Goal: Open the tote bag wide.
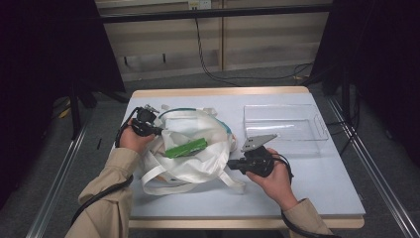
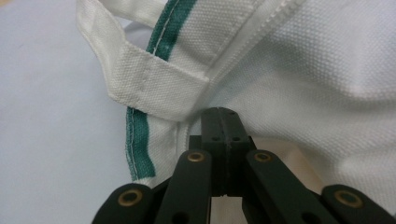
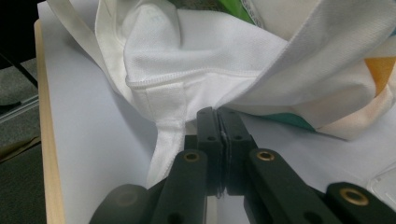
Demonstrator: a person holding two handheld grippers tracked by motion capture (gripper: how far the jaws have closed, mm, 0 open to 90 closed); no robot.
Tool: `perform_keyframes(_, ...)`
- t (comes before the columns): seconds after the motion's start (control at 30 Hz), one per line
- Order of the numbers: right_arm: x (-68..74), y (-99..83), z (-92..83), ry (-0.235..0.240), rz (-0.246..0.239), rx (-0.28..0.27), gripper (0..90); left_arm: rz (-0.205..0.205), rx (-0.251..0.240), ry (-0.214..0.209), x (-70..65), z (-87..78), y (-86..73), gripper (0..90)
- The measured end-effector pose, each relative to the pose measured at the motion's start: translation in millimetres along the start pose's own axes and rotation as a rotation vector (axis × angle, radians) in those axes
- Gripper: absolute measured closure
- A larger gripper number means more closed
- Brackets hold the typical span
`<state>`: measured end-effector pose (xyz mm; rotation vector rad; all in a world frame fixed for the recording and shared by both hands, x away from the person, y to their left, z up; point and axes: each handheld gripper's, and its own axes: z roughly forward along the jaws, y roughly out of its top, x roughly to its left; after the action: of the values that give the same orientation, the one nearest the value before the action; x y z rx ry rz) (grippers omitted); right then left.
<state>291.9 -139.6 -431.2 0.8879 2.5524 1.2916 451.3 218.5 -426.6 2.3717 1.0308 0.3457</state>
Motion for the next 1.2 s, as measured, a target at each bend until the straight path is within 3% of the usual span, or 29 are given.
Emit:
perform_keyframes(0.17, 2.1, 2.5, -3.2, 0.001, -0.002, -0.012, 90.0, -0.017, -0.014, 0.005, -1.6, 0.2, 0.4, 90.0)
perform_keyframes(0.3, 4.0, 4.1, -4.6, 0.014, -0.009, -0.018, 90.0, -0.002, -0.005, 0.004, -0.7, -0.9, 0.8, 90.0)
perform_keyframes(0.33, 4.1, 4.7, -5.0, 0.022, -0.009, -0.02, 90.0, -0.017, -0.012, 0.005, -1.6, -0.7, 0.7, 90.0)
perform_keyframes(0.4, 5.9, 6.6, -5.0, 0.017, -0.026, -0.018, 90.0, 0.012, 0.007, -0.006, 0.8, -3.2, 1.6, 90.0)
perform_keyframes(0.5, 8.0, 10.6, -3.8, 0.018, -0.025, -0.034, 90.0, 0.0, -0.008, 0.007, -1.2, -3.5, 1.8, 90.0)
perform_keyframes(0.8, 4.4, 25.4, 12.0, 0.009, -0.067, -0.047, 90.0, 0.005, -0.005, -0.001, -0.3, -5.3, 2.5, 90.0)
perform_keyframes(0.93, 1.9, 30.5, 20.6, 0.0, -0.063, -0.053, 90.0, 0.009, -0.014, 0.003, -1.0, -5.4, 2.1, 90.0)
perform_keyframes(1.03, 0.6, 31.0, 26.3, -0.016, -0.068, -0.045, 90.0, -0.009, -0.025, 0.001, -1.8, -5.2, 1.3, 90.0)
perform_keyframes(1.2, -1.6, 28.1, 35.6, -0.041, -0.085, -0.024, 90.0, 0.009, -0.01, 0.003, -0.7, -4.9, 0.2, 90.0)
